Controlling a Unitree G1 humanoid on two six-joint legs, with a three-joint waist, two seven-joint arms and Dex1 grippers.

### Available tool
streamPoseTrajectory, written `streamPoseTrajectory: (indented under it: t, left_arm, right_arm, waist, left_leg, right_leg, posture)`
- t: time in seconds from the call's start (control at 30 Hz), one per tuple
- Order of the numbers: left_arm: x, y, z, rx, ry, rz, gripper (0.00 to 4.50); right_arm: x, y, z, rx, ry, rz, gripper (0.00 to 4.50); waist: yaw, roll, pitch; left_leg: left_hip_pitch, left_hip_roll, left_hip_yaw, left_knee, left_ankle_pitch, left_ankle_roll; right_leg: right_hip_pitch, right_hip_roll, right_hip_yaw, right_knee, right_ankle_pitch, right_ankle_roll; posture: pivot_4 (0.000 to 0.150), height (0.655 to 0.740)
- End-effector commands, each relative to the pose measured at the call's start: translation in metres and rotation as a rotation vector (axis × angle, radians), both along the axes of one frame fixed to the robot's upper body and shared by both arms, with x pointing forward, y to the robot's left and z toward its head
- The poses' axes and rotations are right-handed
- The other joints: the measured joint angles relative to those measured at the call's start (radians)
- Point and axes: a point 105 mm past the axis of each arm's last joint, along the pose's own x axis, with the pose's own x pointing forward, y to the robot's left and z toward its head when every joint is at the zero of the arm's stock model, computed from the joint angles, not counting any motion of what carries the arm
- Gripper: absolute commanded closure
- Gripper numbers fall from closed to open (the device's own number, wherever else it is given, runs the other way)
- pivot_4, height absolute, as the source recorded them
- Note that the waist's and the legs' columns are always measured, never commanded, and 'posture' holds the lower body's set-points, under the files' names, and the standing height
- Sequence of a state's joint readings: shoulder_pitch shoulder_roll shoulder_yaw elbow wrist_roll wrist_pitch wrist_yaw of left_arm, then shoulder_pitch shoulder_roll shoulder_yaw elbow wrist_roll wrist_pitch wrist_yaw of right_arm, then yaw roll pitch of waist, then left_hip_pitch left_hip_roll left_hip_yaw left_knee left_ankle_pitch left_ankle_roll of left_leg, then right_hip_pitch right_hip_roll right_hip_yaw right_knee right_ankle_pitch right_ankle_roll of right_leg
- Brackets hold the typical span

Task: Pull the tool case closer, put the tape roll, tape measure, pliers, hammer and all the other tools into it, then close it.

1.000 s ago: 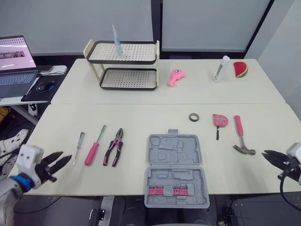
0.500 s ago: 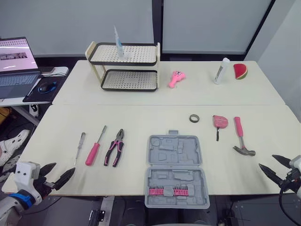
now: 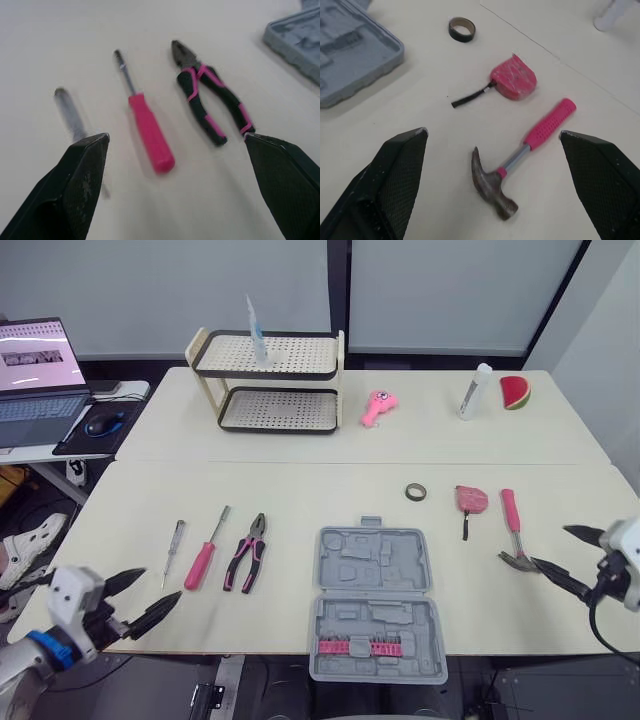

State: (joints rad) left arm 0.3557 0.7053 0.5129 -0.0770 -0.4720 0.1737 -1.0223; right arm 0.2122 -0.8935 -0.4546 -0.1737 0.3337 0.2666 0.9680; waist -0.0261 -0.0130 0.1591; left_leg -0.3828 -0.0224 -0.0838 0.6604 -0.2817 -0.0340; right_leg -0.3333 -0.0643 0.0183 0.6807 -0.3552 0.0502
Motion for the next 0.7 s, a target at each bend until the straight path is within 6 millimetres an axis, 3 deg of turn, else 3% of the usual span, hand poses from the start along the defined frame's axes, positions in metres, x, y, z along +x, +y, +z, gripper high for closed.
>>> streamPoseTrajectory:
  t: [0.03,0.2,0.4,0.5,0.63,0.7]
  left_arm:
    - [0.011,-0.035,0.018,0.0,-0.029,-0.158,0.0]
    - [0.029,-0.085,0.041,-0.024,-0.06,-0.334,0.0]
    - [0.044,-0.118,0.061,-0.018,-0.074,-0.44,0.0]
    - [0.051,-0.126,0.066,0.009,-0.088,-0.451,0.0]
    - [0.057,-0.137,0.072,0.017,-0.098,-0.469,0.0]
    - [0.057,-0.142,0.073,0.021,-0.103,-0.485,0.0]
  right_arm:
    - [0.011,0.027,0.015,-0.03,0.041,0.118,0.01]
    - [0.045,0.064,0.032,-0.091,0.049,0.167,0.01]
    - [0.083,0.107,0.025,-0.125,0.07,0.213,0.01]
    - [0.099,0.121,0.018,-0.145,0.075,0.214,0.67]
    - [0.123,0.135,0.011,-0.169,0.068,0.198,1.94]
    - [0.133,0.14,0.007,-0.199,0.063,0.195,2.13]
  waist:
    - [-0.001,0.0,0.0]
    - [-0.002,0.0,0.001]
    - [-0.005,0.0,0.001]
    - [-0.005,0.0,0.001]
    - [-0.006,0.0,0.001]
    - [-0.006,0.0,0.001]
  left_leg:
    - [0.0,0.0,0.0,0.0,0.0,0.0]
    - [0.0,0.0,0.0,0.001,0.0,0.0]
    - [-0.003,0.0,0.001,0.0,0.0,0.0]
    - [-0.004,0.0,0.0,0.001,0.0,0.0]
    - [-0.004,-0.001,0.001,0.002,0.0,0.0]
    - [-0.004,-0.001,0.001,0.002,0.0,0.0]
  right_leg:
    - [0.0,0.0,0.0,0.0,0.0,0.0]
    - [-0.001,0.001,-0.001,0.001,0.0,0.0]
    - [-0.003,0.004,-0.001,0.0,0.0,0.0]
    - [-0.004,0.004,-0.001,0.0,0.0,0.0]
    - [-0.005,0.004,-0.002,0.001,0.0,0.0]
    - [-0.006,0.005,-0.002,0.001,0.0,0.0]
  posture:
    - [0.15,0.729]
    - [0.15,0.729]
    - [0.15,0.729]
    - [0.15,0.729]
    - [0.15,0.729]
    - [0.15,0.729]
